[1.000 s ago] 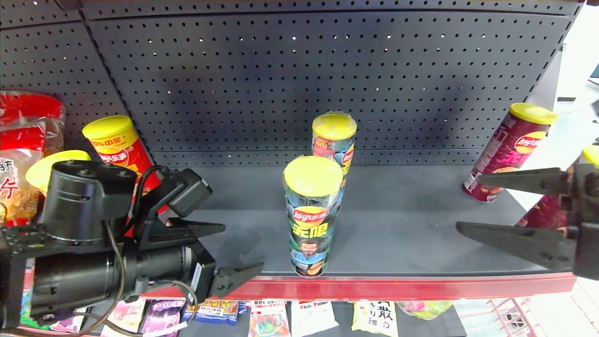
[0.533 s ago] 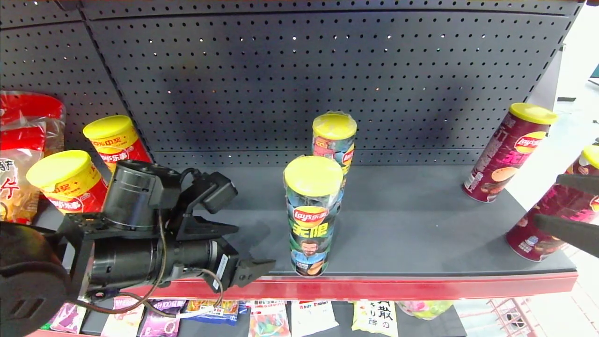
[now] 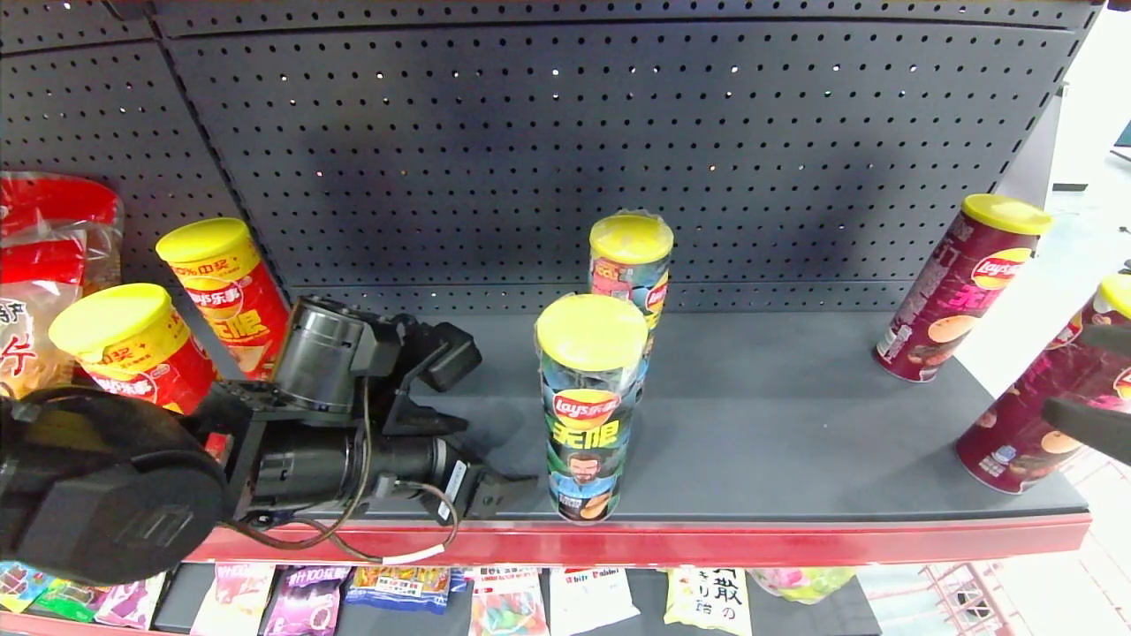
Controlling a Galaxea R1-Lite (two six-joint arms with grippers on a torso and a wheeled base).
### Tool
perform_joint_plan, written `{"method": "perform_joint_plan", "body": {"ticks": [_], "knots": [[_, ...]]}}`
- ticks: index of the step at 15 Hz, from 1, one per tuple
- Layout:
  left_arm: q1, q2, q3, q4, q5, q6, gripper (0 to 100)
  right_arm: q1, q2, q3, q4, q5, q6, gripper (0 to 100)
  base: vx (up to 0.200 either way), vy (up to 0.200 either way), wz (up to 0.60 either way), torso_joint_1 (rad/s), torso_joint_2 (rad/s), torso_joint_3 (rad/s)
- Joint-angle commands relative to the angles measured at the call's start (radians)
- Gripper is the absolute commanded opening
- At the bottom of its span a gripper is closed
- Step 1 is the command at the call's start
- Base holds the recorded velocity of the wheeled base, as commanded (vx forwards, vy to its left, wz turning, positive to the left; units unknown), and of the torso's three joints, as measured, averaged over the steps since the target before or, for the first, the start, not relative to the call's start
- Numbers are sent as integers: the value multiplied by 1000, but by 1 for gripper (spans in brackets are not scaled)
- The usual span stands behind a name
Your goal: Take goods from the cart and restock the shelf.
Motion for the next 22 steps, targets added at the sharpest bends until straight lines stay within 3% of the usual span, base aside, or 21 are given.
{"method": "perform_joint_plan", "body": {"ticks": [1,22], "knots": [[-4,39,-19,0,1,1,100,-2,0,-1,0,1,0,100,0,0,0,0,0,0],[-43,131,-123,0,1,-1,100,-20,2,-4,-2,2,0,100,0,0,0,0,0,0]]}}
